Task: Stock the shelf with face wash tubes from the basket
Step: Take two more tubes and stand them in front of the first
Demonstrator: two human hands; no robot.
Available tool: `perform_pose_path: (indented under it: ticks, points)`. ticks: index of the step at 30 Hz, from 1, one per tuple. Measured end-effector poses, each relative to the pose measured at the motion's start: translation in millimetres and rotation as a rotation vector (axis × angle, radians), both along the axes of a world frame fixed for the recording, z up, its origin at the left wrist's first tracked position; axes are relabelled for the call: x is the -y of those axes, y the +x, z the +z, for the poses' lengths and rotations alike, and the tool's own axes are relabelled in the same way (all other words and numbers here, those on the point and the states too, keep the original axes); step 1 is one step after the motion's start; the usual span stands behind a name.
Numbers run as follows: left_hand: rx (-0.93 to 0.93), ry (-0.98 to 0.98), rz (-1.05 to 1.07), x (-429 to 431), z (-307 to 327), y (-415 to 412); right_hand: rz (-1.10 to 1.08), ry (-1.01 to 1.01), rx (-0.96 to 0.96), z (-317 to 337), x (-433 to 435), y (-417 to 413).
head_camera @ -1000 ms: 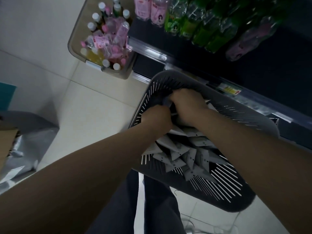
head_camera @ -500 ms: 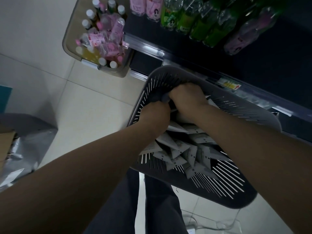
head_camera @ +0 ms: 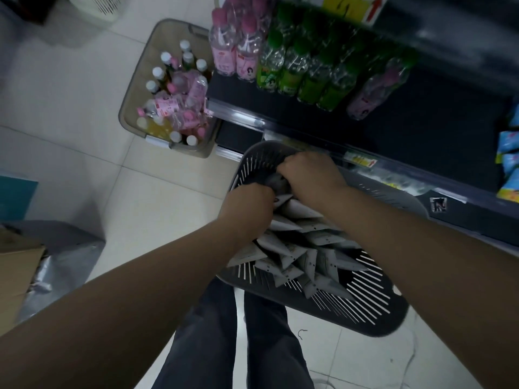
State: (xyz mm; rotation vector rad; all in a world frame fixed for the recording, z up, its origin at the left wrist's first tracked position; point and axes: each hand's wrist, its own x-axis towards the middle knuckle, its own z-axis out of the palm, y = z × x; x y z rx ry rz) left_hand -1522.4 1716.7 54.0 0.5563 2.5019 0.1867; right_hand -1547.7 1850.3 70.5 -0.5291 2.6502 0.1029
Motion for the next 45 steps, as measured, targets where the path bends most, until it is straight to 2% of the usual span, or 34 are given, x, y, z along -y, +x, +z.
perform_pose_path:
  ticks: [13, 24, 31, 37, 45]
  points:
    - [-0.166, 0.031, -0.154, 3.9, 102.4, -25.8, -0.079, -0.010, -0.049, 118.5, -18.8, -4.7]
    - [-0.345, 0.015, -0.136, -4.5, 218.5, -48.4, -0.167, -0.008, -0.194, 228.8, -33.6, -3.7]
    - [-0.523, 0.026, -0.102, -15.4, 289.0, -61.7, -0.282, -0.105, -0.230, 293.5, -53.8, -5.6]
    - [-0.543, 0.097, -0.049, -30.6, 345.3, -65.9, -0.278, -0.115, -0.258, 348.1, -67.7, -4.0]
    - [-0.611, 0.067, -0.094, -42.8, 421.9, -72.6, -0.285, -0.141, -0.328, 418.3, -73.9, -5.6]
